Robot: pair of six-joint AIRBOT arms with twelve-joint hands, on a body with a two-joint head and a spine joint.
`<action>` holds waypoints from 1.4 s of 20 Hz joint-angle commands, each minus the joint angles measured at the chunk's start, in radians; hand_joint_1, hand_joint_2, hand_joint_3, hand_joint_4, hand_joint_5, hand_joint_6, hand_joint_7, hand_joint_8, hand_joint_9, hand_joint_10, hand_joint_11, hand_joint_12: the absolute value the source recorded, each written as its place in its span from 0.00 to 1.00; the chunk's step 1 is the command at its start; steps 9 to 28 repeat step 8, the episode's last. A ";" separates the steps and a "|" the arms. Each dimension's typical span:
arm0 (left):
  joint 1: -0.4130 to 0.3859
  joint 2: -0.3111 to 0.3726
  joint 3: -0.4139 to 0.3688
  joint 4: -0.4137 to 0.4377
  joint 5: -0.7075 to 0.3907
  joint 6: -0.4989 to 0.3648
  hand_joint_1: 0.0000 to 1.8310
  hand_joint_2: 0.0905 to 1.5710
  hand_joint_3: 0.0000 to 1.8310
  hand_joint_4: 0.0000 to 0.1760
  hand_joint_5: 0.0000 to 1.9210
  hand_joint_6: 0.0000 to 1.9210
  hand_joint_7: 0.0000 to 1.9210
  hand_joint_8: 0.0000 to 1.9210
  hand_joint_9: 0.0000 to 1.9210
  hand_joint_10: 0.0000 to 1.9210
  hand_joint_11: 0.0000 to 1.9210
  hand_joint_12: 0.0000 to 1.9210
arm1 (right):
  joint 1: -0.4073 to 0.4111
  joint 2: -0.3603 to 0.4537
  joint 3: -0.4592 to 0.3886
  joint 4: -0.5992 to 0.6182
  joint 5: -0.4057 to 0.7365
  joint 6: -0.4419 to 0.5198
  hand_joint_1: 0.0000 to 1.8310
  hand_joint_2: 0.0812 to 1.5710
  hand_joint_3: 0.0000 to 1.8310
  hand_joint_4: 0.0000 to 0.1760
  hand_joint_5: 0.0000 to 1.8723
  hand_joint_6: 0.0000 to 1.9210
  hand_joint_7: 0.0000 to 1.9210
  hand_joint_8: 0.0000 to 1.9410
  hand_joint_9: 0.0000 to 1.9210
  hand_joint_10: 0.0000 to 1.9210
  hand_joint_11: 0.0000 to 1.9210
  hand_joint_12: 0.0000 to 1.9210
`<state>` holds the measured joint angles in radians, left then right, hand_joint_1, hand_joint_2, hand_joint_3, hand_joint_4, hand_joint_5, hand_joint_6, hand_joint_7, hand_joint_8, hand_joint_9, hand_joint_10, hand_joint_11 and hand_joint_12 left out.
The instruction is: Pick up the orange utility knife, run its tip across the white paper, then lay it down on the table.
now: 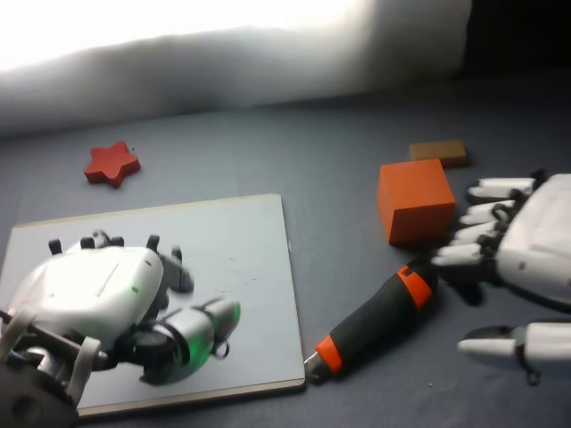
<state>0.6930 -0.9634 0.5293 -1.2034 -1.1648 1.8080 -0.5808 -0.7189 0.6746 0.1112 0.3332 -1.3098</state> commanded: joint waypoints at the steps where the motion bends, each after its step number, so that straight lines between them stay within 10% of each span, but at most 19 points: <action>1: -0.003 0.002 -0.003 0.068 -0.098 -0.005 0.13 0.90 0.01 0.00 0.39 0.55 0.40 0.70 0.35 0.81 0.23 0.99 | 0.013 0.016 -0.004 -0.004 0.085 0.009 0.12 0.83 0.01 0.00 0.38 0.77 0.42 0.84 0.33 0.99 0.25 1.00; 8: 0.000 0.002 -0.009 0.076 -0.098 -0.007 0.17 0.94 0.00 0.00 0.47 0.97 0.53 0.99 0.53 1.00 0.47 1.00 | -0.054 0.077 -0.015 -0.004 0.144 0.025 0.19 0.95 0.02 0.00 0.59 0.93 0.65 0.97 0.66 1.00 0.61 1.00; 28: 0.000 0.002 -0.009 0.076 -0.098 -0.007 0.17 0.94 0.00 0.00 0.47 0.97 0.53 0.99 0.53 1.00 0.47 1.00 | -0.054 0.077 -0.015 -0.004 0.144 0.025 0.19 0.95 0.02 0.00 0.59 0.93 0.65 0.97 0.66 1.00 0.61 1.00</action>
